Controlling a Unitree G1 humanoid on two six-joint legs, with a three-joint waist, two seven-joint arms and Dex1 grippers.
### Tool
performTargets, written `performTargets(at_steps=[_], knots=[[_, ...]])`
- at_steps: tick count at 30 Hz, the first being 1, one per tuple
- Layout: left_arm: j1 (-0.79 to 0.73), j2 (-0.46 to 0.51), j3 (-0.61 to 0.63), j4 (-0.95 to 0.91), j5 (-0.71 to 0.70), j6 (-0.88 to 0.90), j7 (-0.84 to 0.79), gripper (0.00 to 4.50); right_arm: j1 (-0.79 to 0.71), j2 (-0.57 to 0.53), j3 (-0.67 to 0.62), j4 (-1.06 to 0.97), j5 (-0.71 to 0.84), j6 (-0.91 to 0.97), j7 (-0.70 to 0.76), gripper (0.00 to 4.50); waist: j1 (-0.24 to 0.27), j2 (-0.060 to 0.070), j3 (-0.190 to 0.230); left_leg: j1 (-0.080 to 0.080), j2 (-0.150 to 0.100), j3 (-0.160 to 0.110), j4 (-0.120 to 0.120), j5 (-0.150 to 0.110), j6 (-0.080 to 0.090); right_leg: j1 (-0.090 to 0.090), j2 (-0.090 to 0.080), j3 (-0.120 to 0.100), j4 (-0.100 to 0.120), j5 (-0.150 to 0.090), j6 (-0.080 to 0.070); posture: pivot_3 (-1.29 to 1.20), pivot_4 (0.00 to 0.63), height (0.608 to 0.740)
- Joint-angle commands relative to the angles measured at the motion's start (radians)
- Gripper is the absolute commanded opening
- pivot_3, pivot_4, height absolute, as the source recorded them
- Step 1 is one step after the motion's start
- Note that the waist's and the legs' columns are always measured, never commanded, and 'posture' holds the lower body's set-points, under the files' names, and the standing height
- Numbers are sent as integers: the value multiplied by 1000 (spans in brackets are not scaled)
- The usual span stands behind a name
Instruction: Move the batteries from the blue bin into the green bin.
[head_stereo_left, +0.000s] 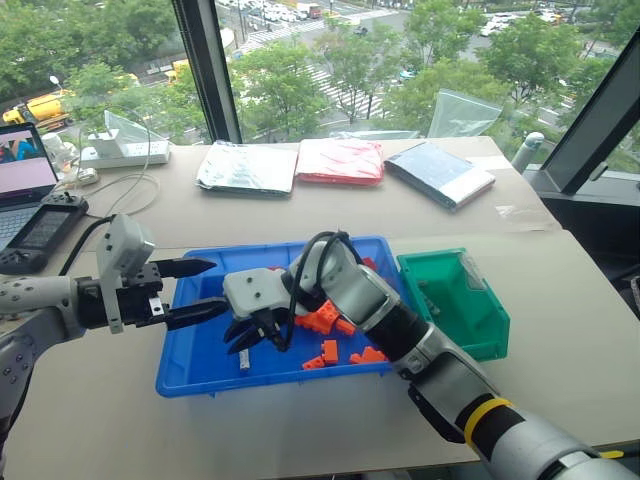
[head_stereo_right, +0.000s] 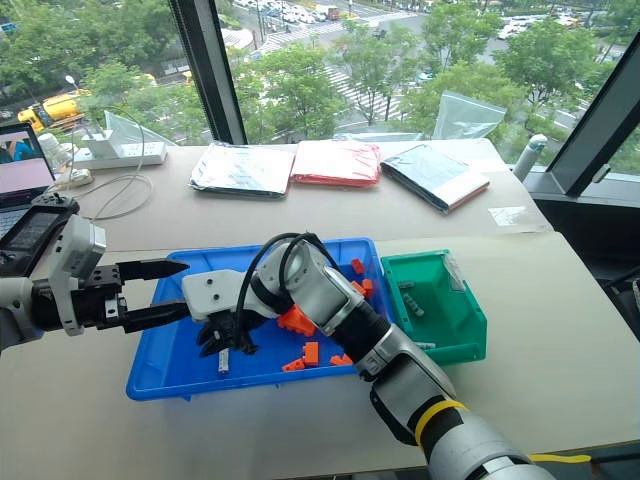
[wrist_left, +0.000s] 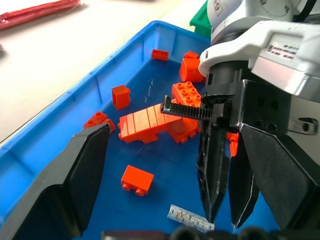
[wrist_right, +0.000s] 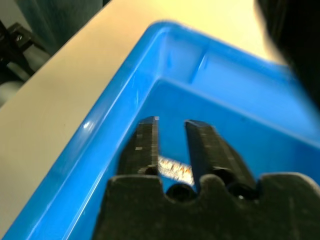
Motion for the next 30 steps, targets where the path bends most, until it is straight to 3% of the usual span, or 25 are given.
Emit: performTargets(at_steps=[1,2,13,24,29,30], knots=[[0,8,33,-17,-1,-16,-2,4500,-17,29,17,5,20,-36,-25,2901,-1,0,0,0,0,0,1,0,0,0,0,0,1,0,0,0,150,740],[2,7,36,-20,-2,-15,-1,4500,-19,42,20,25,19,-37,-35,3152,-2,0,0,0,1,0,2,0,0,0,1,0,3,0,0,0,150,740],[13,7,55,-31,4,-12,8,4500,-43,113,52,308,-44,-157,-148,3152,-2,0,1,0,2,0,5,0,0,-1,3,1,5,0,-1,0,150,740],[8,-3,51,-33,14,-8,11,4500,-16,98,84,405,-70,-191,-146,3152,-2,0,1,0,2,0,5,0,0,-1,3,1,6,0,-1,0,150,740],[8,-5,51,-31,18,-7,7,4500,-5,96,79,401,-62,-188,-134,4439,-2,0,1,0,2,0,5,0,0,-1,3,1,7,0,-1,0,150,740],[7,-5,52,-31,18,-6,7,4500,0,92,82,389,-57,-185,-120,4439,-2,0,1,0,2,0,5,0,0,-1,3,1,7,0,-1,0,150,740]])
